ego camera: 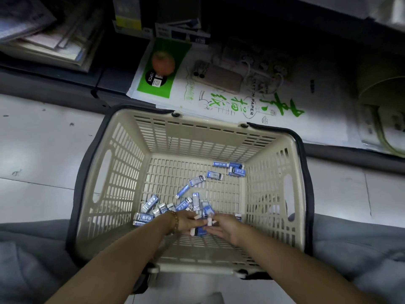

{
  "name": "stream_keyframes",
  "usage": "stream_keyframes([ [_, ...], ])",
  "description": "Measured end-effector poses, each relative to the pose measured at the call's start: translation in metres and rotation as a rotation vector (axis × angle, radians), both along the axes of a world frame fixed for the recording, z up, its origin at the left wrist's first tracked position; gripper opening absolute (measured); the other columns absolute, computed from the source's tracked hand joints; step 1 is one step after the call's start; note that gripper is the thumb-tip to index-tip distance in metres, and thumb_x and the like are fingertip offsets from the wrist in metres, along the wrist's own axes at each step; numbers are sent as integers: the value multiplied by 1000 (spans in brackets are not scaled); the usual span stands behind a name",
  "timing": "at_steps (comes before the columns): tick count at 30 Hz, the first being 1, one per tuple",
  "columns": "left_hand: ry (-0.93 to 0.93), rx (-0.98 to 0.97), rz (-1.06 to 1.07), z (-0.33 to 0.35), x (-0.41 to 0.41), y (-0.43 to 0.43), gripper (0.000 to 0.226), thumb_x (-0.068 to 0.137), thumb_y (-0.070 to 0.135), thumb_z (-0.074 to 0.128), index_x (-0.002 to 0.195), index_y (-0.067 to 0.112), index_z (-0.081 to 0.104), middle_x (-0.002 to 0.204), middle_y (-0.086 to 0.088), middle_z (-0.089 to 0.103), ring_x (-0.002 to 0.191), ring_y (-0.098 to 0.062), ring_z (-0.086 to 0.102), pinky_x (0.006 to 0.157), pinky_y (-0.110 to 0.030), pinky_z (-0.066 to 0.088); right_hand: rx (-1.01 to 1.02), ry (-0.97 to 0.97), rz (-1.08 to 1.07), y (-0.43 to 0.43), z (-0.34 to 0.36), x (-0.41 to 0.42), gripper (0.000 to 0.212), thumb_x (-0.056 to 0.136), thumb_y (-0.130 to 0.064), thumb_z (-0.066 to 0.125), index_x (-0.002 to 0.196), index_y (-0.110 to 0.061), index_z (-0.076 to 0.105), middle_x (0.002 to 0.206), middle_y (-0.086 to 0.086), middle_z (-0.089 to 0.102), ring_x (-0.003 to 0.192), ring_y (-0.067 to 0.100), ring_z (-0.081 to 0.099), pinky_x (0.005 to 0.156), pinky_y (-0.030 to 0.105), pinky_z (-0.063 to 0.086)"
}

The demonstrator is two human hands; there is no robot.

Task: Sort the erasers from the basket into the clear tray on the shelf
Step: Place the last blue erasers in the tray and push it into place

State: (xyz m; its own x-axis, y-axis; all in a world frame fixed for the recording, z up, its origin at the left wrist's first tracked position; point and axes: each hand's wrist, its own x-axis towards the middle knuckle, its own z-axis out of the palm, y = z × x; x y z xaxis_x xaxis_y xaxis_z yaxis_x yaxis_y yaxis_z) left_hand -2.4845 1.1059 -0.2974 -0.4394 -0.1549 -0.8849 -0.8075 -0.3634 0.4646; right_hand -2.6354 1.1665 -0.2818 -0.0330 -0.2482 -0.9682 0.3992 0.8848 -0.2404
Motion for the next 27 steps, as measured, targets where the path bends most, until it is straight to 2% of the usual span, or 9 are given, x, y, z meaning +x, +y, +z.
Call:
stream_keyframes([
  [3, 79, 54, 202, 6, -2, -6, 47, 80, 38, 70, 110, 4, 58, 103, -8, 65, 84, -13, 61, 84, -26, 51, -37, -27, -11, -15, 14, -6, 21, 96, -9, 49, 115, 0, 53, 91, 14, 64, 79, 19, 63, 90, 28, 48],
  [4, 121, 114, 345, 11, -4, -10, 41, 83, 28, 69, 110, 1, 57, 104, -10, 65, 84, -13, 63, 82, -24, 53, -80, -47, -14, -23, 22, -8, 23, 97, -10, 49, 117, 1, 52, 98, 15, 65, 84, 19, 64, 93, 29, 48],
  [8, 251, 167, 673, 52, -22, -39, 50, 88, 37, 57, 120, -1, 55, 119, -17, 59, 110, -23, 60, 99, -33, 47, -308, -43, 150, -58, 62, -4, 33, 96, -20, 50, 124, -2, 51, 123, 20, 60, 108, 25, 63, 90, 26, 51],
  [11, 270, 25, 768, 88, -30, -61, 36, 95, 30, 48, 107, -2, 58, 103, -19, 61, 92, -26, 65, 93, -39, 51, -397, 17, 177, -80, 90, -1, 37, 97, -15, 48, 129, 4, 47, 128, 24, 56, 116, 33, 58, 85, 30, 52],
  [13, 335, 42, 816, 110, -27, -73, 25, 97, 16, 43, 109, -2, 56, 99, -17, 61, 77, -20, 66, 85, -34, 53, -447, 45, 239, -90, 111, -6, 35, 99, -12, 43, 130, 4, 47, 125, 24, 58, 103, 30, 64, 76, 25, 54],
  [15, 353, -6, 794, 130, -19, -88, 28, 97, 4, 42, 120, -8, 51, 107, -18, 58, 80, -18, 64, 87, -29, 50, -505, 76, 311, -98, 132, -14, 33, 101, -11, 38, 130, 3, 46, 112, 18, 62, 78, 15, 67, 65, 18, 53],
  [18, 420, -71, 838, 153, -4, -108, 25, 93, -6, 42, 116, -9, 51, 105, -22, 57, 67, -16, 66, 66, -16, 56, -632, 118, 361, -109, 161, -24, 28, 100, -12, 40, 124, 1, 45, 105, 11, 63, 64, 6, 67, 59, 16, 52],
  [22, 444, -89, 926, 163, 10, -115, 23, 96, 1, 42, 116, -7, 50, 110, -26, 59, 82, -23, 67, 66, -17, 57, -778, 214, 429, -112, 171, -28, 9, 95, -14, 52, 100, -7, 56, 86, 7, 68, 54, 3, 63, 54, 14, 51],
  [27, 443, 56, 896, 146, 9, -96, 20, 95, 19, 51, 106, 4, 59, 112, -15, 64, 87, -18, 71, 70, -20, 57, -724, 222, 360, -92, 139, -23, 6, 91, -15, 59, 90, -11, 64, 80, 7, 69, 53, 4, 63, 56, 15, 53],
])
